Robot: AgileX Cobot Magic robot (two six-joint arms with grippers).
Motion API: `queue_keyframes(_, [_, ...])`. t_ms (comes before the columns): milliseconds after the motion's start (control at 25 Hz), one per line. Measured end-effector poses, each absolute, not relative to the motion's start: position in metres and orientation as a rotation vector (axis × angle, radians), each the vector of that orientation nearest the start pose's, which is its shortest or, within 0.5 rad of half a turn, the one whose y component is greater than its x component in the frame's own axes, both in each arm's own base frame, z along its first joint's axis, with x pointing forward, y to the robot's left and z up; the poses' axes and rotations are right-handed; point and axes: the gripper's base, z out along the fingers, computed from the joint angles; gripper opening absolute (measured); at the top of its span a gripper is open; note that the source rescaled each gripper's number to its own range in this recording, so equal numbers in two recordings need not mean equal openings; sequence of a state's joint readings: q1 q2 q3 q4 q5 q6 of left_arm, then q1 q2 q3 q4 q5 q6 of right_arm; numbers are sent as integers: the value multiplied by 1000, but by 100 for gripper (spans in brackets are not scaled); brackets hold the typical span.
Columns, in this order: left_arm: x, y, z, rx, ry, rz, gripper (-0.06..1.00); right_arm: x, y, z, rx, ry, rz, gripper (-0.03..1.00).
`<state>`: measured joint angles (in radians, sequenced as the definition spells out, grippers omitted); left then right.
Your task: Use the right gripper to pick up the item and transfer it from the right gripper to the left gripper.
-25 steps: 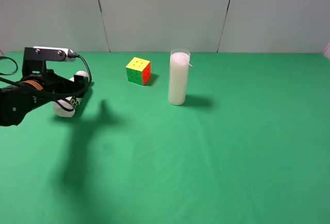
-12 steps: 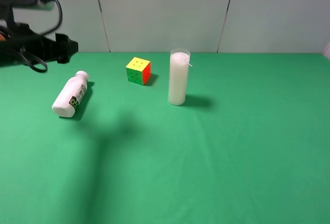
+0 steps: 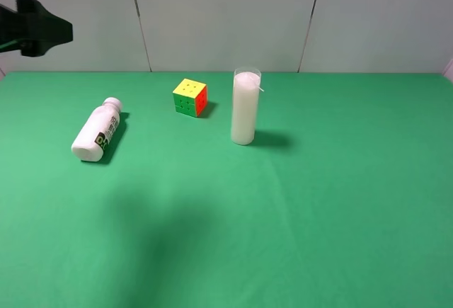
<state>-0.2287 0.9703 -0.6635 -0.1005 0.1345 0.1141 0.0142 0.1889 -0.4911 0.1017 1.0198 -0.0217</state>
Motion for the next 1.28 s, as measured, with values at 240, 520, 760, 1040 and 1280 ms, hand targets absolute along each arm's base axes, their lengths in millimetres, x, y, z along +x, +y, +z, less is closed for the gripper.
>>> queue_keyframes(240, [155, -38, 335, 288, 1881, -129, 94, 27, 8, 276, -29, 2199, 121, 100])
queue_keyframes(520, [86, -18, 348, 257, 1867, -95, 94, 27, 8, 276, -29, 2199, 121, 100])
queue_keyframes(760, [30, 0, 334, 202, 1973, -60, 94, 27, 8, 276, -29, 2199, 121, 100])
queue_keyframes(1040, [5, 7, 320, 191, 2059, -41, 94, 27, 8, 276, -29, 2199, 121, 100])
queue_keyframes(1280, [14, 5, 290, 206, 2175, -26, 94, 27, 8, 276, -29, 2199, 121, 100])
